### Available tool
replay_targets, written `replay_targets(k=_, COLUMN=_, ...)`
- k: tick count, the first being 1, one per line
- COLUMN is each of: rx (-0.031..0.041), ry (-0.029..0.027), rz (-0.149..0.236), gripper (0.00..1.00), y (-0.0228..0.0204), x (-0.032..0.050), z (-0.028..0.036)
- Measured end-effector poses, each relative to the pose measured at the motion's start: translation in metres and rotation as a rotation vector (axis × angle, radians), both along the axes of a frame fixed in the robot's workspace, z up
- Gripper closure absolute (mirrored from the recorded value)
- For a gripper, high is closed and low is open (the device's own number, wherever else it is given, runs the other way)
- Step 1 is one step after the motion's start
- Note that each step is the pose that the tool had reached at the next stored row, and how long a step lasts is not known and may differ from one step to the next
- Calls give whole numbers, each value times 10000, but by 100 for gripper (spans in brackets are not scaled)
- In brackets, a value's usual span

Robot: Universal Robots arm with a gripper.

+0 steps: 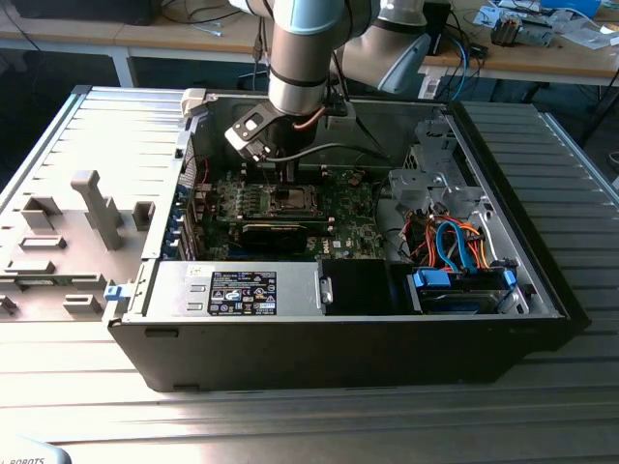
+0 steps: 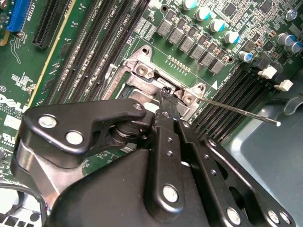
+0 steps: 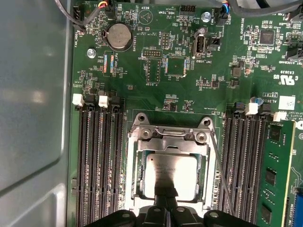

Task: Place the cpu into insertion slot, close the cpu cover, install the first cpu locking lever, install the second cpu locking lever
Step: 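Close the cpu cover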

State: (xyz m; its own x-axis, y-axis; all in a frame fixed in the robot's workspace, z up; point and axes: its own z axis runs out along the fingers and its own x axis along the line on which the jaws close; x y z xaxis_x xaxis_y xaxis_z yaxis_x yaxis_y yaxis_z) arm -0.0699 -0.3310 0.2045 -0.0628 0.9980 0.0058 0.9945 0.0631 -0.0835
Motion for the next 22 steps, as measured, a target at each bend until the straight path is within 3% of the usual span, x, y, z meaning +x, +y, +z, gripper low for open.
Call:
replay_targets(k=5, rx=2, ry=-3, rz=-1, gripper=89, y=0, x=12, z=46)
replay_targets(k=12, rx=1, ry=32, rz=0, gripper=89, y=-1, x=134, z=116)
replay_targets(k=15, rx=1, ry=33, rz=-2, gripper=89, y=0, x=136, z=196)
replay_targets(k=20, rx=4, ry=31, rz=-1, gripper=89, y=0, x=136, z=200)
replay_targets(k=21, rx=-2, ry=-64, rz=-1, gripper=89, y=-1, x=136, z=201)
replay_targets(k=22, rx=-1, ry=-203, rz=0, gripper=89, y=-1, x=136, z=199)
